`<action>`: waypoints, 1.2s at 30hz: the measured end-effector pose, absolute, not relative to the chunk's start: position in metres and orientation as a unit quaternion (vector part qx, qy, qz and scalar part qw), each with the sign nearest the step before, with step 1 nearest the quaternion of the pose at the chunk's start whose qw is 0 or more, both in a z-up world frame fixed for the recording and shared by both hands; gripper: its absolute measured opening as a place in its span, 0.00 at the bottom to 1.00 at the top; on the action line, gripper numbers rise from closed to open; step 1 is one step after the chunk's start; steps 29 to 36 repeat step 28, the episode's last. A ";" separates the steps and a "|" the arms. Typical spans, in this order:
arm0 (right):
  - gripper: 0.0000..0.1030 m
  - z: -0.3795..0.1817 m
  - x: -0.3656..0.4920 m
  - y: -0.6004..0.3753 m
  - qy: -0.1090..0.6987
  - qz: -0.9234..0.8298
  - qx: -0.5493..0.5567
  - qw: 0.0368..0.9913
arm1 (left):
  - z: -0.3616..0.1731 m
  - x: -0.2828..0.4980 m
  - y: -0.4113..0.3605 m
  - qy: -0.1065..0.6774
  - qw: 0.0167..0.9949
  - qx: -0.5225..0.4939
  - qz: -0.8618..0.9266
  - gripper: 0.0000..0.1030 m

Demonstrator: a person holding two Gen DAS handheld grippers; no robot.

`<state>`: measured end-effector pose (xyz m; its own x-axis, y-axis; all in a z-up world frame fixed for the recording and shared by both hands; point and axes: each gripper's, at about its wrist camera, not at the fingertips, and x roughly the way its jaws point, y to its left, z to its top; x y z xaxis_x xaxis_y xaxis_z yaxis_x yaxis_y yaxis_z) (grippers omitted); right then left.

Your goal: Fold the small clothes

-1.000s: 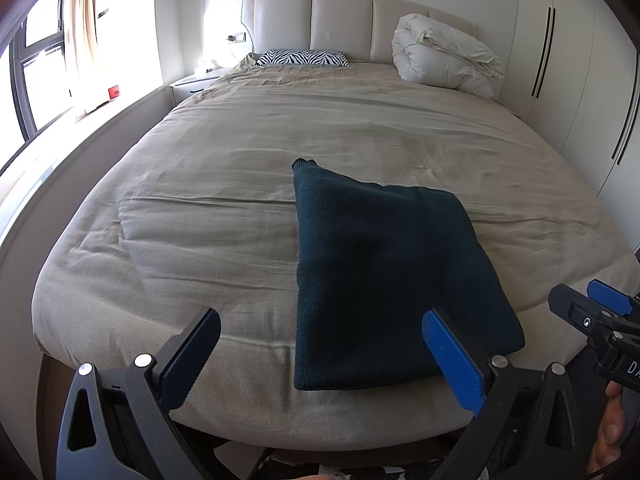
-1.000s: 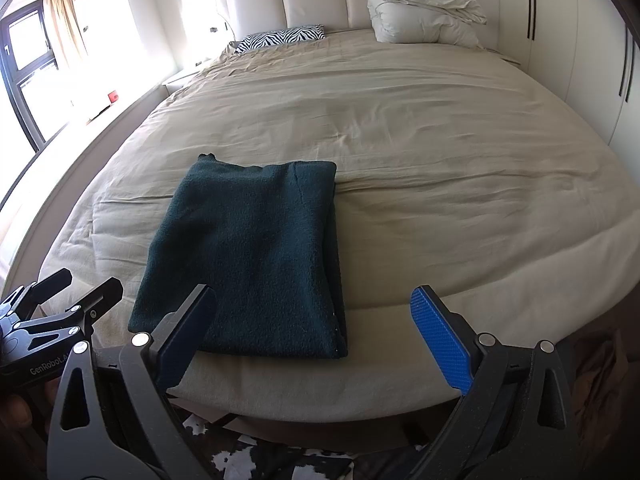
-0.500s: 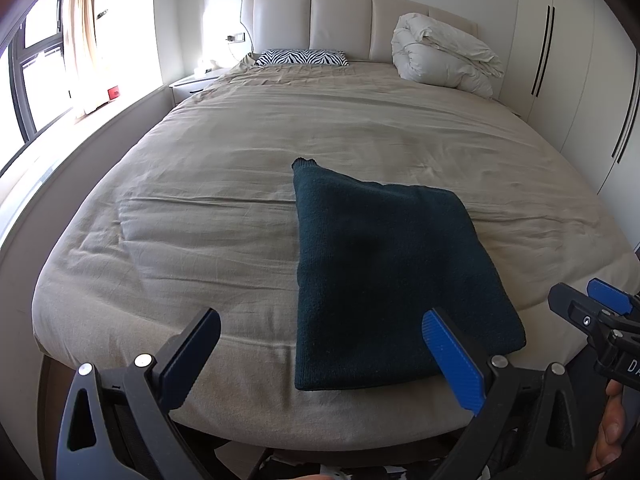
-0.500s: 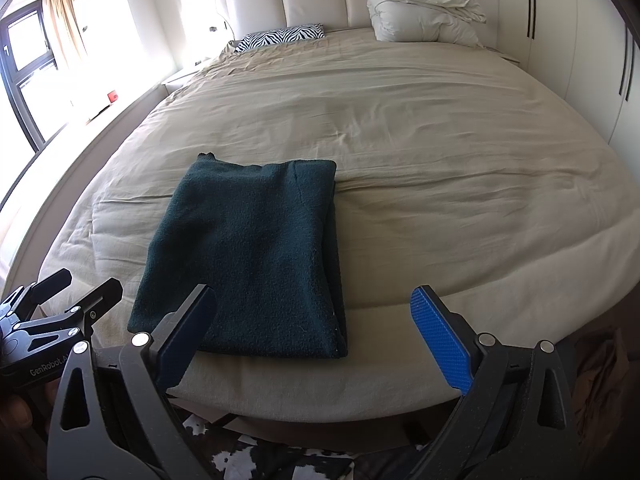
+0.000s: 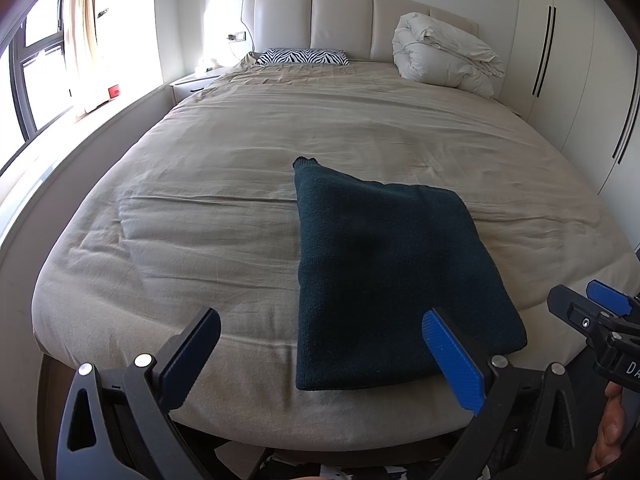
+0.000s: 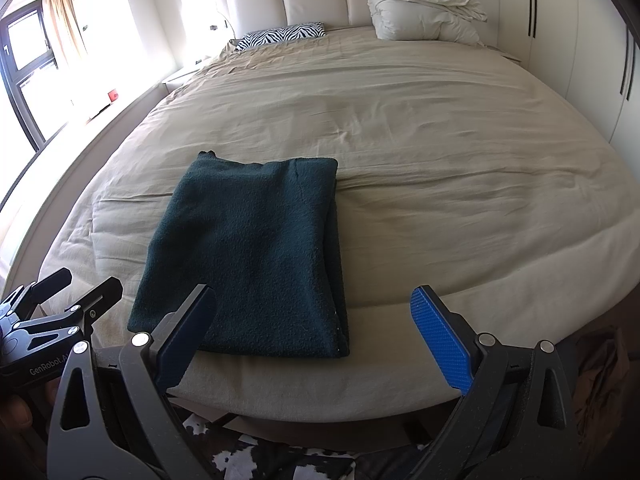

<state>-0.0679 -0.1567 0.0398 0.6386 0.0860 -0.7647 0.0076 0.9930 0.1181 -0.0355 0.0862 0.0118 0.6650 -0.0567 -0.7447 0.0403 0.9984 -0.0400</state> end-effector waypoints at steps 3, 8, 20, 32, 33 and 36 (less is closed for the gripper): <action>0.96 0.039 -0.068 -0.157 0.425 0.022 0.055 0.903 | 0.012 -0.035 0.086 0.409 0.912 -0.010 -0.027 1.00; 0.96 0.038 -0.068 -0.157 0.426 0.022 0.056 0.903 | 0.009 -0.035 0.087 0.412 0.911 -0.013 -0.028 1.00; 0.96 0.033 -0.069 -0.157 0.430 0.024 0.057 0.901 | 0.007 -0.032 0.087 0.416 0.909 -0.011 -0.028 1.00; 0.96 0.031 -0.070 -0.160 0.434 0.027 0.062 0.899 | 0.007 -0.032 0.085 0.413 0.910 -0.008 -0.031 1.00; 0.96 0.031 -0.070 -0.160 0.434 0.027 0.062 0.899 | 0.007 -0.032 0.085 0.413 0.910 -0.008 -0.031 1.00; 0.96 0.031 -0.070 -0.160 0.434 0.027 0.062 0.899 | 0.007 -0.032 0.085 0.413 0.910 -0.008 -0.031 1.00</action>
